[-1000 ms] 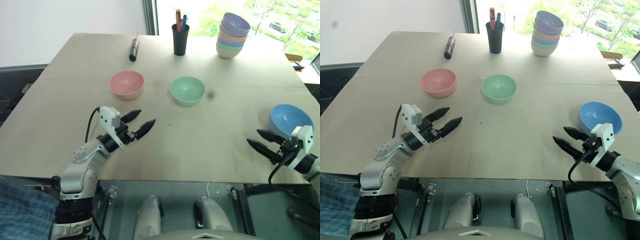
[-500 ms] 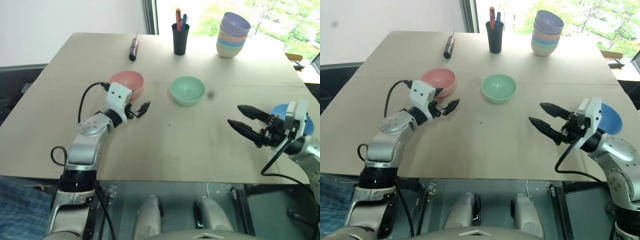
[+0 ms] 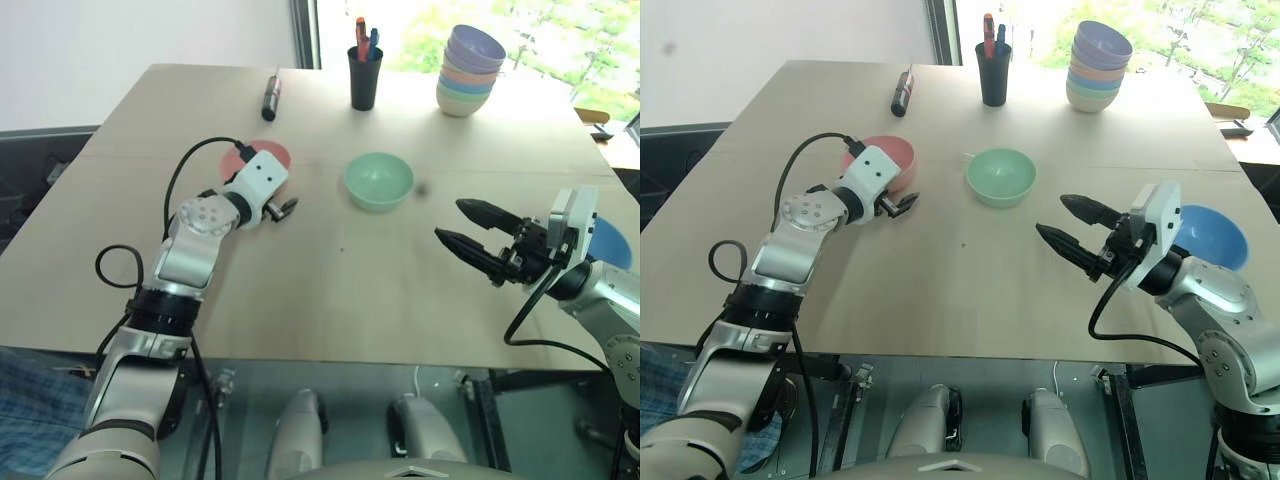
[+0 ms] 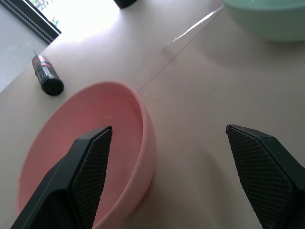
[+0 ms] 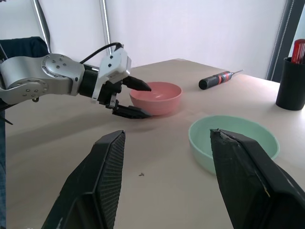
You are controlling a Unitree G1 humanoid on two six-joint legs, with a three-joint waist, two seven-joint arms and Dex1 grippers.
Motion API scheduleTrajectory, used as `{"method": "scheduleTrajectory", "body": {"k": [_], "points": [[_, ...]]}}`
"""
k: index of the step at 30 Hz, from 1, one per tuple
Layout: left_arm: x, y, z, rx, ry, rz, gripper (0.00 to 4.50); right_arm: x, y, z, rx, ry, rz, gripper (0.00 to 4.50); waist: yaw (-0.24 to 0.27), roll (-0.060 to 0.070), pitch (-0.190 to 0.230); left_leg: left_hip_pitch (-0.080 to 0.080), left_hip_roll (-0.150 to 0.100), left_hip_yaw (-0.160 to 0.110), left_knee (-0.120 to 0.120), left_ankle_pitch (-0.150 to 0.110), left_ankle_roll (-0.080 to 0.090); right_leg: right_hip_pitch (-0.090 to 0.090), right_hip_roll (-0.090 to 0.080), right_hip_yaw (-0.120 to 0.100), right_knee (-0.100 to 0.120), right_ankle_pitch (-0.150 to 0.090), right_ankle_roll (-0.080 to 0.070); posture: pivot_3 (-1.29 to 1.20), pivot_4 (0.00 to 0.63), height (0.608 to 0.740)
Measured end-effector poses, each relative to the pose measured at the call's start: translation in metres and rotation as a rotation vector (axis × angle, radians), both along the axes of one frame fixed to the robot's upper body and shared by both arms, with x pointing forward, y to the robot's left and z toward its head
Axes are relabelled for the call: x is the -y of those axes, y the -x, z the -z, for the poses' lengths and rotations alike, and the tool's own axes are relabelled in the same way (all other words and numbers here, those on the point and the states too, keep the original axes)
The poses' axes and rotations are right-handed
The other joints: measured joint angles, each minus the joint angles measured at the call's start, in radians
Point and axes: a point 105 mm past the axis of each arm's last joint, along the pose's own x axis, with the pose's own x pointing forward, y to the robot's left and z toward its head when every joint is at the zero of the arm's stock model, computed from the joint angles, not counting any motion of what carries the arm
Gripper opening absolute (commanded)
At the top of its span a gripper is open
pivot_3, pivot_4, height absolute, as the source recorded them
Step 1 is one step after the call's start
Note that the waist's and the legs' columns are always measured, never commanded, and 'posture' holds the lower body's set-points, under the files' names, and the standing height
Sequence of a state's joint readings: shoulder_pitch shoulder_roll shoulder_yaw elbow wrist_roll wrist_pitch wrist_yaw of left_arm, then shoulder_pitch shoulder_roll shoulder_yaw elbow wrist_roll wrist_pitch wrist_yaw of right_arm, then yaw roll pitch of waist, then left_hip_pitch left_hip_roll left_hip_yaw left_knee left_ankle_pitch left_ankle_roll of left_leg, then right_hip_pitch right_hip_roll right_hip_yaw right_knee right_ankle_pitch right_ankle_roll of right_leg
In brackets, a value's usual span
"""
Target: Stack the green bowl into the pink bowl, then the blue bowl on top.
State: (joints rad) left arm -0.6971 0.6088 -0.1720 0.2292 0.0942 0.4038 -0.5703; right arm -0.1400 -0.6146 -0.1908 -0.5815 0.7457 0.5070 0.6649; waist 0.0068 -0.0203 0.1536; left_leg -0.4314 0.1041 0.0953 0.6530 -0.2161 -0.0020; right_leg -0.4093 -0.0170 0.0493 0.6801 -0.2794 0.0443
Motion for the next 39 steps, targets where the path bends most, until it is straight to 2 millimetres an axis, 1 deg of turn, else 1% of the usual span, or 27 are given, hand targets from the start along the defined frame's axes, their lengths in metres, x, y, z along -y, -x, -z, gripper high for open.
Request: {"method": "scheduleTrajectory", "body": {"k": [4, 8, 13, 15, 16, 18, 20, 22, 23, 24, 25, 28, 33, 34, 35, 36, 37, 38, 39], "points": [[-0.004, -0.010, 0.006, -0.036, -0.060, -0.008, 4.06, 0.000, -0.001, -0.002, 0.008, -0.002, 0.011, 2.98, 0.006, 0.000, 0.000, -0.001, 0.000, 0.000, 0.000, 0.000, 0.000, 0.000, 0.000, 0.000, 0.000, 0.000, 0.000, 0.00, 0.150, 0.740], [-0.013, -0.023, 0.007, -0.057, -0.130, -0.036, 4.06, 0.000, -0.002, -0.003, 0.011, -0.001, 0.017, 2.98, 0.007, 0.000, 0.000, -0.001, 0.000, 0.000, 0.000, 0.000, 0.000, 0.000, 0.000, 0.000, 0.000, 0.000, 0.000, 0.00, 0.150, 0.740], [-0.018, -0.029, 0.016, -0.101, -0.208, -0.023, 4.06, 0.002, -0.001, -0.001, 0.014, 0.004, 0.028, 2.98, 0.007, 0.000, 0.000, -0.001, 0.000, 0.000, 0.000, 0.000, 0.000, 0.000, 0.000, 0.000, 0.000, 0.000, 0.000, 0.00, 0.150, 0.740], [-0.018, -0.031, 0.015, -0.123, -0.220, -0.010, 3.55, 0.004, 0.001, 0.003, -0.001, 0.005, 0.033, 2.98, 0.007, 0.000, 0.000, -0.001, 0.000, 0.000, 0.000, 0.000, 0.000, 0.000, 0.000, 0.000, 0.000, 0.000, 0.000, 0.00, 0.150, 0.740], [-0.020, -0.031, 0.016, -0.135, -0.232, -0.008, 3.40, 0.004, 0.001, 0.005, -0.011, 0.005, 0.036, 2.98, 0.007, 0.000, 0.000, -0.001, 0.000, 0.000, 0.000, 0.000, 0.000, 0.000, 0.000, 0.000, 0.000, 0.000, 0.000, 0.00, 0.150, 0.740], [-0.020, -0.031, 0.019, -0.143, -0.241, 0.000, 2.47, 0.006, 0.002, 0.006, -0.015, 0.005, 0.042, 2.98, 0.006, 0.000, 0.000, -0.001, 0.000, 0.000, 0.000, 0.000, 0.000, 0.000, 0.000, 0.000, 0.000, 0.000, 0.000, 0.00, 0.150, 0.740], [-0.019, -0.031, 0.022, -0.153, -0.251, 0.010, 1.83, 0.005, 0.003, 0.005, -0.009, 0.006, 0.041, 2.98, 0.005, 0.000, 0.000, 0.000, 0.000, 0.000, 0.000, 0.000, 0.000, 0.000, 0.000, 0.000, 0.001, 0.000, 0.000, 0.00, 0.150, 0.740], [-0.019, -0.031, 0.024, -0.160, -0.252, 0.014, 0.93, 0.004, 0.004, 0.004, 0.000, 0.008, 0.036, 2.98, 0.005, 0.000, 0.000, 0.000, 0.000, 0.000, 0.000, 0.000, 0.000, 0.000, 0.000, 0.000, 0.001, 0.000, 0.000, 0.00, 0.150, 0.740], [-0.019, -0.031, 0.025, -0.163, -0.254, 0.013, 0.69, 0.004, 0.004, 0.004, 0.001, 0.008, 0.036, 2.98, 0.005, 0.000, 0.000, -0.001, 0.000, 0.000, 0.000, 0.000, 0.000, 0.000, 0.000, 0.000, 0.001, 0.000, 0.000, 0.00, 0.150, 0.740], [-0.019, -0.032, 0.025, -0.159, -0.258, 0.013, 0.24, 0.004, 0.004, 0.004, 0.001, 0.008, 0.036, 2.98, 0.006, 0.000, 0.000, -0.001, 0.000, 0.000, 0.000, 0.000, 0.000, 0.000, 0.000, 0.000, 0.000, 0.000, 0.000, 0.00, 0.150, 0.740], [-0.018, -0.034, 0.017, -0.140, -0.259, 0.014, 0.04, 0.004, 0.004, 0.004, 0.000, 0.009, 0.037, 2.98, 0.006, 0.000, 0.000, 0.000, 0.000, 0.000, 0.001, 0.000, 0.000, 0.000, 0.000, 0.000, 0.000, 0.000, 0.000, 0.00, 0.150, 0.740], [-0.019, -0.034, 0.020, -0.152, -0.264, 0.013, 0.04, 0.004, 0.004, 0.004, 0.002, 0.011, 0.038, 2.98, 0.006, 0.000, 0.000, -0.001, 0.000, 0.000, 0.001, 0.000, 0.000, 0.000, 0.000, 0.000, 0.000, 0.000, 0.000, 0.00, 0.150, 0.740], [-0.016, -0.032, 0.018, -0.161, -0.259, 0.034, 0.04, 0.005, 0.004, 0.004, 0.006, 0.017, 0.040, 2.98, 0.006, 0.000, 0.000, -0.001, 0.000, 0.000, 0.001, 0.000, 0.000, 0.000, 0.000, 0.000, 0.000, 0.000, 0.000, 0.00, 0.150, 0.740], [-0.008, -0.030, 0.015, -0.158, -0.250, 0.083, 0.04, 0.005, 0.003, 0.004, 0.009, 0.020, 0.038, 2.98, 0.006, 0.000, 0.000, -0.001, 0.000, 0.000, 0.001, 0.000, 0.000, 0.000, 0.000, 0.000, 0.000, 0.000, 0.000, 0.00, 0.150, 0.740], [-0.006, -0.029, 0.014, -0.155, -0.249, 0.095, 0.04, 0.005, 0.003, 0.004, 0.009, 0.021, 0.038, 2.98, 0.007, 0.000, 0.000, -0.001, 0.000, 0.000, 0.001, 0.000, 0.000, 0.000, 0.000, 0.000, 0.000, 0.000, 0.000, 0.00, 0.150, 0.740], [0.002, -0.025, 0.010, -0.152, -0.234, 0.154, 0.04, 0.004, 0.003, 0.004, 0.010, 0.022, 0.036, 2.98, 0.007, 0.000, 0.000, -0.001, 0.000, 0.000, 0.001, 0.000, 0.000, 0.000, 0.000, 0.000, 0.000, 0.000, 0.000, 0.00, 0.150, 0.740], [0.011, -0.021, 0.006, -0.144, -0.226, 0.212, 0.04, 0.005, 0.003, 0.004, 0.009, 0.022, 0.037, 2.98, 0.007, -0.001, 0.000, -0.002, 0.000, 0.000, 0.001, 0.000, 0.000, 0.000, 0.000, 0.000, 0.000, 0.000, 0.000, 0.00, 0.150, 0.740], [0.026, -0.011, -0.003, -0.128, -0.218, 0.321, 0.04, 0.005, 0.002, 0.004, 0.012, 0.022, 0.036, 2.98, 0.007, -0.001, 0.000, -0.002, 0.000, 0.000, 0.001, 0.000, 0.000, 0.000, 0.000, -0.001, 0.000, 0.000, 0.000, 0.00, 0.150, 0.740], [0.033, -0.006, -0.007, -0.118, -0.219, 0.373, 0.04, 0.005, 0.002, 0.004, 0.013, 0.022, 0.036, 2.98, 0.007, 0.000, 0.000, -0.002, 0.000, 0.000, 0.001, 0.000, 0.000, 0.000, 0.000, 0.000, 0.000, 0.000, 0.000, 0.00, 0.150, 0.740]]}}
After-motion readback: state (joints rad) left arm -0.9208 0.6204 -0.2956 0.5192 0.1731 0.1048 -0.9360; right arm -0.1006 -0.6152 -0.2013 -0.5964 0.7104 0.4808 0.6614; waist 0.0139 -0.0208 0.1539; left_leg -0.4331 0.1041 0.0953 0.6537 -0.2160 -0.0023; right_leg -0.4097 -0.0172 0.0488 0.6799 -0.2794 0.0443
